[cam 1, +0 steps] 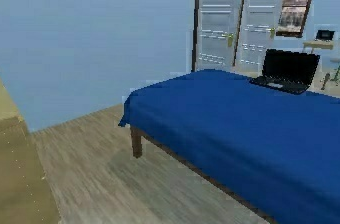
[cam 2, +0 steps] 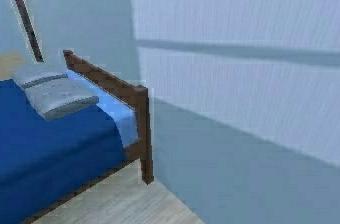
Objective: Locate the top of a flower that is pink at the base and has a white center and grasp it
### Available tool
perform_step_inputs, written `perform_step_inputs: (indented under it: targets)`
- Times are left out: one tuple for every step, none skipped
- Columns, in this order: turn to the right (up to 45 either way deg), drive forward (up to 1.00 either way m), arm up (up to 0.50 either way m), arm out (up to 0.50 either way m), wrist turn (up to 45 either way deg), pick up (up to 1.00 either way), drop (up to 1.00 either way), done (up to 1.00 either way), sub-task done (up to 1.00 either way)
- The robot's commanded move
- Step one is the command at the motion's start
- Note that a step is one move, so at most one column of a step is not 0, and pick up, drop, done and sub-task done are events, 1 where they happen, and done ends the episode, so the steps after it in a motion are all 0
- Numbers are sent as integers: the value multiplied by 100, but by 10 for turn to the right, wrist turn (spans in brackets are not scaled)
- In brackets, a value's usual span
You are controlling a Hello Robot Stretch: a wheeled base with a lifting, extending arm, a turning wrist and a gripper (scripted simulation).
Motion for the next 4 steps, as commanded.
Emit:
perform_step_inputs:
  targets:
    - [-240,0,0,0,0,0,0,0,0]
    - [0,100,0,0,0,0,0,0,0]
    - [-90,0,0,0,0,0,0,0,0]
    - [0,15,0,0,0,0,0,0,0]
